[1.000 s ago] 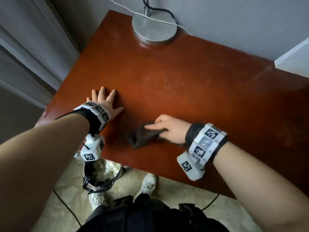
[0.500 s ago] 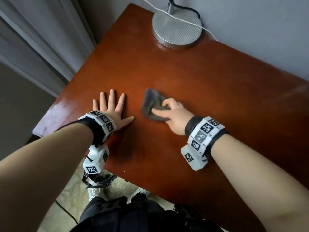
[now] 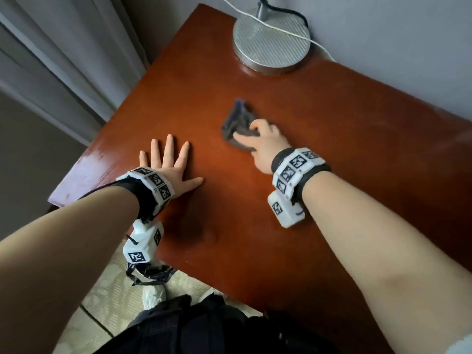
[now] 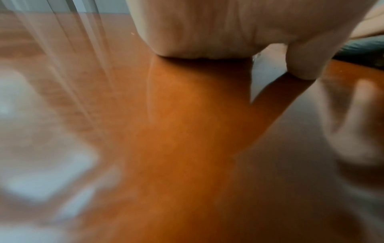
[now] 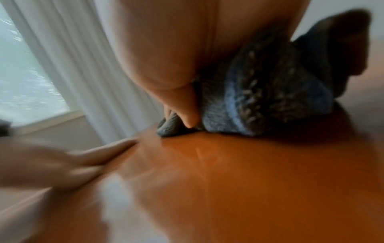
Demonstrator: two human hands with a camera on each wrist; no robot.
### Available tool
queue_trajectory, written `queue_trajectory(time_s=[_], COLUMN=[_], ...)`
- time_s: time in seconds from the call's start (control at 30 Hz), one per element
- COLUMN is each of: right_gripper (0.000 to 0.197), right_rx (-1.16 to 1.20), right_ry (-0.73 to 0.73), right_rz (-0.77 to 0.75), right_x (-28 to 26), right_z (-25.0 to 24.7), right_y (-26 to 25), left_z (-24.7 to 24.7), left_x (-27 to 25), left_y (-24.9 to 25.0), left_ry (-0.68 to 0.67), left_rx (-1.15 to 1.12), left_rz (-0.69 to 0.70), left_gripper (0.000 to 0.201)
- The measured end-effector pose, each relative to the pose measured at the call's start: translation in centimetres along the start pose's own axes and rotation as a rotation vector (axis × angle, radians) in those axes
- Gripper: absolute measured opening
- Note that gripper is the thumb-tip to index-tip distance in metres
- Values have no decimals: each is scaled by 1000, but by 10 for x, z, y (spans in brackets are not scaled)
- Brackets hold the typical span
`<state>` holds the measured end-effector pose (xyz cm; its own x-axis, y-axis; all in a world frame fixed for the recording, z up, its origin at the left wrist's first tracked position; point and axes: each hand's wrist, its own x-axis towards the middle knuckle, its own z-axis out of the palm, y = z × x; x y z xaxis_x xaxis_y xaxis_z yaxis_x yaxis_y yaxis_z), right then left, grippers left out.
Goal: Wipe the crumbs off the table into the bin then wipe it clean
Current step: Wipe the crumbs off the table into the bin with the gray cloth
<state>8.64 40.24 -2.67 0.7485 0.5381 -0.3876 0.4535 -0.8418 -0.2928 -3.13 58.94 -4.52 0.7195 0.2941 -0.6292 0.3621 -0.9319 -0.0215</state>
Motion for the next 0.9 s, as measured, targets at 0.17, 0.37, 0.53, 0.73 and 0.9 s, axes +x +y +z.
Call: queue_trajectory(time_s=[0.17,0.37,0.53,0.73,0.9], right_gripper=[57,51,57,59,54], right_rx=[-23,222,102,106,327], right_ry=[-387,224,148,-296,132], right_rz=[-328,384,423,-340,-10], right_x=[-75,-78,-84,-151,-139], right_z=[14,-10,46,100,70], right_y=[10,53,-14,-115,-102], left_z=[-2,8,37,64,68], left_x=[-1,-20,-56,-78,-88], left_y=[-1,-23,-81,-159,-174], left_ry=[15,86,94,91,158], left_rx=[2,-16,-27,33,-31], left_rz=[35,186,105,38,96], left_gripper=[89,85,92,103,96])
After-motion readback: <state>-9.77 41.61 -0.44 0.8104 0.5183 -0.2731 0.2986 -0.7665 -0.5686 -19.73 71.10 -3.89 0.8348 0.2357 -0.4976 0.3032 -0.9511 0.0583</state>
